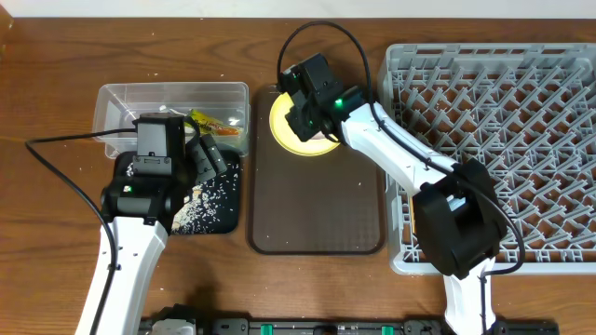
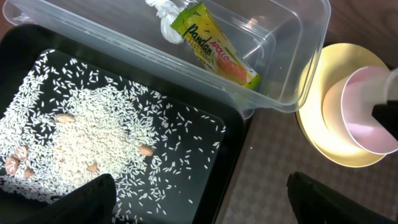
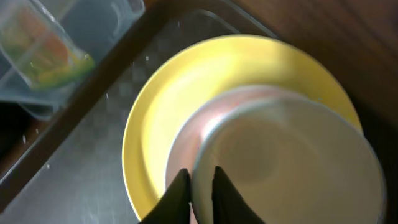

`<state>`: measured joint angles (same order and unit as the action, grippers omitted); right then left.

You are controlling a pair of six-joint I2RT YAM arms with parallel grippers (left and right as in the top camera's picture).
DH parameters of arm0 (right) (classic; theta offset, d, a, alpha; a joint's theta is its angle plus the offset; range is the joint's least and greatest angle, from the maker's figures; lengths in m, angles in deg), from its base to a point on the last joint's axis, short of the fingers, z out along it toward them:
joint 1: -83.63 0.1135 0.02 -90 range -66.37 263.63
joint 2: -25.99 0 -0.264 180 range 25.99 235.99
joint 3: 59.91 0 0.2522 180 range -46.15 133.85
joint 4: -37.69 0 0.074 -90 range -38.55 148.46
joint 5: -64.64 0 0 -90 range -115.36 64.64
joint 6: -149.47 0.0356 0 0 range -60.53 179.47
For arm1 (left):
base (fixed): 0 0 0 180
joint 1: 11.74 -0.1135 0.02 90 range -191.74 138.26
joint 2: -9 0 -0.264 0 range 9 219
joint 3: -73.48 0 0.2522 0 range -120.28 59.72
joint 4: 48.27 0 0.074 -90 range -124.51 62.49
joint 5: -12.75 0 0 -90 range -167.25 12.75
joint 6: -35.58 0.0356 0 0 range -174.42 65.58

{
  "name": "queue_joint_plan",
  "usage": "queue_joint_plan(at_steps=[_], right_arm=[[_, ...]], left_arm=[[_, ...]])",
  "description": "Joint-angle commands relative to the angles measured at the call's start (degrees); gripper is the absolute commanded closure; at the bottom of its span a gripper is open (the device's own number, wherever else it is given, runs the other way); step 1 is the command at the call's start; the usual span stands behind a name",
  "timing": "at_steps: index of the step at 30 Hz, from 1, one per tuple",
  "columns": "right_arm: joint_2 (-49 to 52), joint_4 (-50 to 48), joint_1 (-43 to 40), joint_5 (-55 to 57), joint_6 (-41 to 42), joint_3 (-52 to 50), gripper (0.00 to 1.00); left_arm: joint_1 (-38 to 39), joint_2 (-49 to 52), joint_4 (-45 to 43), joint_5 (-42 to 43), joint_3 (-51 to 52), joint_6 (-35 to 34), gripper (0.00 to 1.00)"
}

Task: Sort waste into correct bins and load items into the dishwasher rack
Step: 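Move the right gripper left and grasp the pink cup on the yellow plate, then lift the pink cup and carry it right to the rack's top edge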

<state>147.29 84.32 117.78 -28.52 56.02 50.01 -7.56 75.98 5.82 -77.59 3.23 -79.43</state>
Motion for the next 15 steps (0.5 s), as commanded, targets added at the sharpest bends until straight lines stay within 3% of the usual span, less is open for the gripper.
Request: queue_joint_plan(at_steps=[1, 4, 15], right_arm=[[0.5, 1.4, 0.7, 0.4, -0.1, 0.8, 0.94], [0.5, 2.4, 0.7, 1.5, -0.1, 0.8, 0.99], [-1.9, 2.0, 0.7, 3.0, -0.1, 1.4, 0.99]], left_arm=[[-0.3, 0.2, 0.1, -0.1, 0.4, 0.8, 0.09], [-0.3, 0.2, 0.1, -0.1, 0.4, 0.8, 0.1], [-0.3, 0.2, 0.1, -0.1, 0.4, 0.8, 0.1]])
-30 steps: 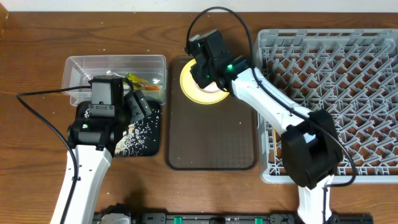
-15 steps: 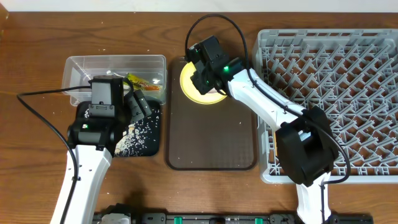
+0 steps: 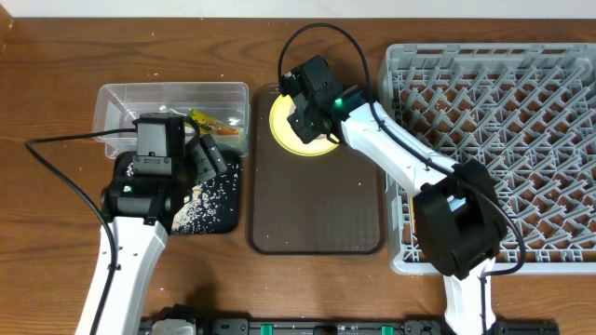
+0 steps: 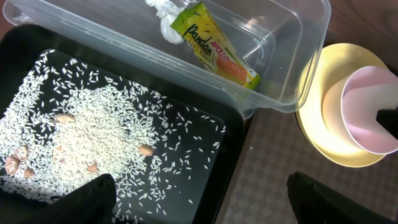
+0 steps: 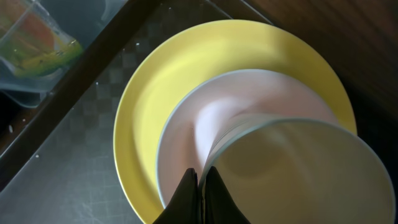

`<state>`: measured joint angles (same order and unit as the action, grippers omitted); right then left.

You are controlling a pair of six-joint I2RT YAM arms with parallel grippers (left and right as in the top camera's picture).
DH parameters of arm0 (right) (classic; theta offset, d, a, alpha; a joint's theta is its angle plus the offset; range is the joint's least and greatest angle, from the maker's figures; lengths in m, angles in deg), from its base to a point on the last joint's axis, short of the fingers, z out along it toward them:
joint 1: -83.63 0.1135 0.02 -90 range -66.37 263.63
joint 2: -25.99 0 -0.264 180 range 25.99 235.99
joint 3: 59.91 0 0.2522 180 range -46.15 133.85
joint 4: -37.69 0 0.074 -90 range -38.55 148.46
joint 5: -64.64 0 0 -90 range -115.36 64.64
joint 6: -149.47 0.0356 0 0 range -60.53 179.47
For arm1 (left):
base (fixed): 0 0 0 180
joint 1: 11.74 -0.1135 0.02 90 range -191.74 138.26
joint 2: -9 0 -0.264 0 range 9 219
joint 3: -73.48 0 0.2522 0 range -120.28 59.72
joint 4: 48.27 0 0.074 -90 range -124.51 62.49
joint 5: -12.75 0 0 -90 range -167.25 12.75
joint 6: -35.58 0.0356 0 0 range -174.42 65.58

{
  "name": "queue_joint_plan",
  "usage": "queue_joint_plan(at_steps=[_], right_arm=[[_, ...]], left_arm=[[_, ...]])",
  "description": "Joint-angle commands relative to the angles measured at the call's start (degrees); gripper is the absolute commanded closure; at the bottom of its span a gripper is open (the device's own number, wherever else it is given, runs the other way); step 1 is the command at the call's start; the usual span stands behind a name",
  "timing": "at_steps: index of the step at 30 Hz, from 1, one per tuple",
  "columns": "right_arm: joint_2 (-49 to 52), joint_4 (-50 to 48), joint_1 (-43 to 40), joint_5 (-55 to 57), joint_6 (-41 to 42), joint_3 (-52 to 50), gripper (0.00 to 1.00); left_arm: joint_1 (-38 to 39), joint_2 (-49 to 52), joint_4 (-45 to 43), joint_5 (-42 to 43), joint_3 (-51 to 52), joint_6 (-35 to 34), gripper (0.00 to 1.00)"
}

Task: Sort waste into correct bins and load items into the dishwasher rack
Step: 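Lift the pink cup and carry it right to the rack's top edge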

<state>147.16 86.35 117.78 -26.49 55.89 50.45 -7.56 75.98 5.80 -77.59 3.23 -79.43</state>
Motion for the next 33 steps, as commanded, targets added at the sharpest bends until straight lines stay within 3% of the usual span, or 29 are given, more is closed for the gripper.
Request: queue_joint_plan(at_steps=[1, 10, 17, 25, 29, 33], right_arm=[[-2.6, -0.2, 0.6, 0.9, 0.1, 1.1, 0.99], [-16.4, -0.1, -3.4, -2.5, 0.9, 1.4, 0.99], [-24.0, 2.4, -15.6, -25.4, 0.9, 1.3, 0.99], [-20.6, 3.6, -33.4, -50.8, -0.4, 0.4, 0.99], [-15.5, 3.4, -38.3, -65.4, -5.4, 0.3, 0.99], [-9.2, 3.2, -40.2, -72.9, -6.4, 0.3, 0.99]], left_arm=[[-0.3, 0.2, 0.1, -0.1, 0.4, 0.8, 0.09], [-0.3, 0.2, 0.1, -0.1, 0.4, 0.8, 0.1], [-0.3, 0.2, 0.1, -0.1, 0.4, 0.8, 0.1], [-0.3, 0.2, 0.1, -0.1, 0.4, 0.8, 0.1], [-0.3, 0.2, 0.1, -0.1, 0.4, 0.8, 0.1], [-0.3, 0.2, 0.1, -0.1, 0.4, 0.8, 0.09]])
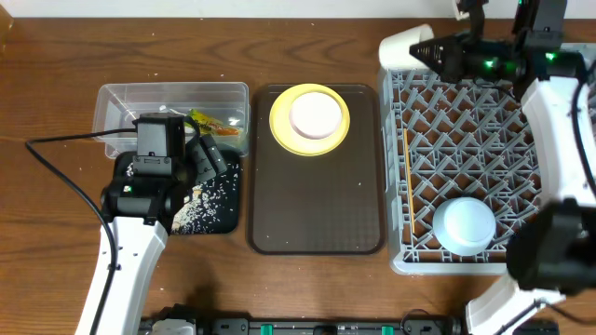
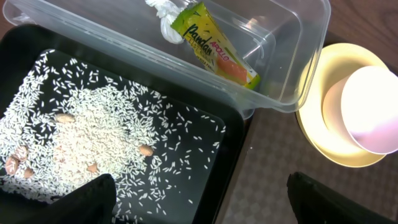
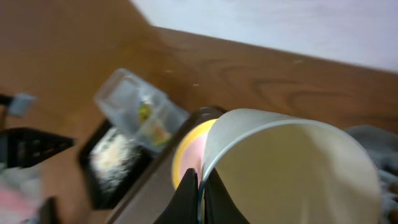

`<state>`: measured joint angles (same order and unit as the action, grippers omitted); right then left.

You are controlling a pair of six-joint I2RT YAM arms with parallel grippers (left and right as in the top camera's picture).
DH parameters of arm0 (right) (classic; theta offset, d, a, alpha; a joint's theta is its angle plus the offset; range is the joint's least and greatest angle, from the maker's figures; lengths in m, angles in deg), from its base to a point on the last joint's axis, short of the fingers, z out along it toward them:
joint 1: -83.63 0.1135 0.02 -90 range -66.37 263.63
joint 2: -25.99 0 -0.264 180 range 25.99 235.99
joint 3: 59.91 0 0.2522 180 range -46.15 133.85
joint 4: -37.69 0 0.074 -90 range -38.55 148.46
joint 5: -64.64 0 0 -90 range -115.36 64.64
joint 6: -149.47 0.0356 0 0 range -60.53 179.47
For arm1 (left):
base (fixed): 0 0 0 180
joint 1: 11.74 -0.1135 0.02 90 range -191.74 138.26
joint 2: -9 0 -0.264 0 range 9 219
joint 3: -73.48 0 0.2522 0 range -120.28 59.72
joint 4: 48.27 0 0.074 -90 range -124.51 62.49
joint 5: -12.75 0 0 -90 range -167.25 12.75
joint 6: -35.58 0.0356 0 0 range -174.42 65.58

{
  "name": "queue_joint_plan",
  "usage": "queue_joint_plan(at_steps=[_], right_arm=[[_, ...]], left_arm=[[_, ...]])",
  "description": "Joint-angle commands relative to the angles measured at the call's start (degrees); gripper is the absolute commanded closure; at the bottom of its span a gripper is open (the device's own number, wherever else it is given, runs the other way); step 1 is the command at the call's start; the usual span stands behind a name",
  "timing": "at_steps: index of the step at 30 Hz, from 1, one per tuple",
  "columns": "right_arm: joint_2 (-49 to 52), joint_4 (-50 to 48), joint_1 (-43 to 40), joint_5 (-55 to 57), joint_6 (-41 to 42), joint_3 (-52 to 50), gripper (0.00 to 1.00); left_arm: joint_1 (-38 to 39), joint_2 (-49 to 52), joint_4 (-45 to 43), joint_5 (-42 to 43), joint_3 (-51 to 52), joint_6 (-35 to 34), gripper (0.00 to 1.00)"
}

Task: Sort waste into correct bins and load items into the dishwasher rack
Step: 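Lift the pink cup and carry it right to the rack's top edge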

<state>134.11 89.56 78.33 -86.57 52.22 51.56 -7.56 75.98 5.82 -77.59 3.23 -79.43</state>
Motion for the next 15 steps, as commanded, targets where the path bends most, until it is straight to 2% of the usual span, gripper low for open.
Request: queue_joint_plan(at_steps=[1, 8, 15], right_arm=[[5.4, -0.2, -0.8, -13.2, -2.7, -0.8, 0.99], [15.8, -4.1, -0.8, -18.0, -2.7, -0.8, 0.99], [19.5, -3.7, -1.7, -17.6, -2.7, -0.8, 0.99]], left_arm=[[-0.3, 0.2, 0.1, -0.1, 0.4, 0.8, 0.1], [-0.3, 0.2, 0.1, -0.1, 0.4, 0.8, 0.1], [-0.3, 0.2, 0.1, -0.1, 0.4, 0.8, 0.1]])
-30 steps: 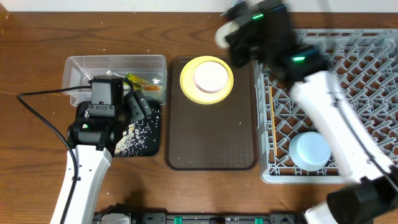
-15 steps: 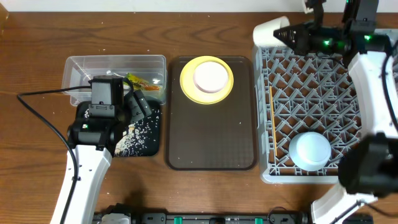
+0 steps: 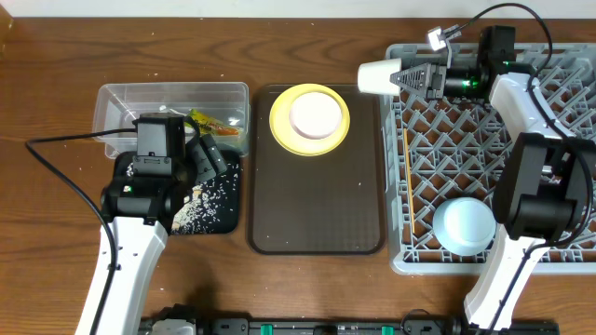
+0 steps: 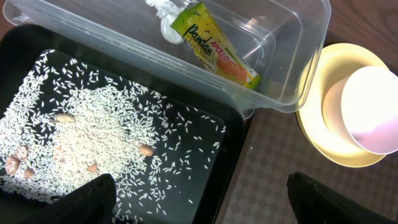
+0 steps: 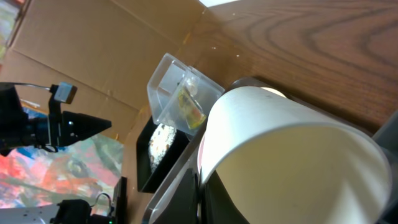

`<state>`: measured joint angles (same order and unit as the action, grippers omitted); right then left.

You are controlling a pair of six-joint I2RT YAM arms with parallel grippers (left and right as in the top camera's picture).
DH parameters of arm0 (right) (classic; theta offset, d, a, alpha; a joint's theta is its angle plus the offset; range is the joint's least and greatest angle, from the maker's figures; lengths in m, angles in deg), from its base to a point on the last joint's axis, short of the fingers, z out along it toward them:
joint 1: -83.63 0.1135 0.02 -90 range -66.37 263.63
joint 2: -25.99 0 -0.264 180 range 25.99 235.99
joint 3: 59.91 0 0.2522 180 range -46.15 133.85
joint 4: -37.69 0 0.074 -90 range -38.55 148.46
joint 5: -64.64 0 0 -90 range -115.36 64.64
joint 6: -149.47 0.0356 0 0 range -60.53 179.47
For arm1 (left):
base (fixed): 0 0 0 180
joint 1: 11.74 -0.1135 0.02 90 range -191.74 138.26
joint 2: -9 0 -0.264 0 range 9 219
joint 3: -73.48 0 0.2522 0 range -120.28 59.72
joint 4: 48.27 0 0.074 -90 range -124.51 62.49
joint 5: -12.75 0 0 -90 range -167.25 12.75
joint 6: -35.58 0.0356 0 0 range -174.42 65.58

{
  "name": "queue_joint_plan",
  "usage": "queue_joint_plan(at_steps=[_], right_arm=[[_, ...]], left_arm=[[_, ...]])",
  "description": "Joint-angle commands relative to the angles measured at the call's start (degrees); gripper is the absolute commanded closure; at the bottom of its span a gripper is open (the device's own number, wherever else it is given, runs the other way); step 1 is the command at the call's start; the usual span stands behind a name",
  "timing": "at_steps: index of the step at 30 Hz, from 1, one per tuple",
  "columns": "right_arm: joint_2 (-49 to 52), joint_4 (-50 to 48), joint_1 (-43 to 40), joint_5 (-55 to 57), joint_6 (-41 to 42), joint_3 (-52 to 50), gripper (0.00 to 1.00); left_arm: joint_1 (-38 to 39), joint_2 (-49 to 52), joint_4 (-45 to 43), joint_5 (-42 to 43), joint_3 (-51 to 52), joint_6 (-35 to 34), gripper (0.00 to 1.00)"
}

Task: Sort waste into correct bins and load items into the dishwasher rack
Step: 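Lift the pink cup and carry it right to the rack's top edge, then set the cup upright in the rack and open the right gripper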

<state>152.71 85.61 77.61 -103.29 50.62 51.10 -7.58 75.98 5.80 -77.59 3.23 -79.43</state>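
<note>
My right gripper (image 3: 402, 78) is shut on the rim of a white cup (image 3: 375, 77), held on its side at the far left edge of the grey dishwasher rack (image 3: 559, 121). The right wrist view shows the cup (image 5: 280, 143) large, its rim pinched by the gripper (image 5: 200, 186). A pink bowl (image 3: 315, 113) sits on a yellow plate (image 3: 279, 130). Over the black bin of rice (image 3: 209, 200) my left gripper (image 3: 200, 158) hangs open, with nothing between its fingers (image 4: 87, 196).
The plate stands at the far end of a brown tray (image 3: 317, 205). A clear bin (image 3: 121, 107) holds a green-yellow wrapper (image 4: 214, 46). An upturned pale bowl (image 3: 465, 223) rests in the rack's near left part.
The right gripper with the cup has come down and left, from over the rack's far left corner to beside its left edge. The left arm has not moved.
The right gripper's fingers straddled the rim of the cup standing in the pink bowl. Then they were shut on the rim. Later the cup was off the bowl, over the rack's far left corner, and now lies sideways by the rack's left edge.
</note>
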Motion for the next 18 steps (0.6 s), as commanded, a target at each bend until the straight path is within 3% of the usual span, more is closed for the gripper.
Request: queue_joint_plan(at_steps=[1, 9, 18], right_arm=[[0.9, 0.8, -1.3, 0.0, -1.1, -0.3, 0.99], [0.9, 6.8, -2.8, 8.0, -1.4, -0.3, 0.99], [0.9, 16.2, -4.7, 16.4, -7.2, -0.3, 0.99]], left_arm=[[-0.2, 0.2, 0.1, -0.1, 0.4, 0.8, 0.1], [-0.2, 0.2, 0.1, -0.1, 0.4, 0.8, 0.1], [-0.2, 0.2, 0.1, -0.1, 0.4, 0.8, 0.1]])
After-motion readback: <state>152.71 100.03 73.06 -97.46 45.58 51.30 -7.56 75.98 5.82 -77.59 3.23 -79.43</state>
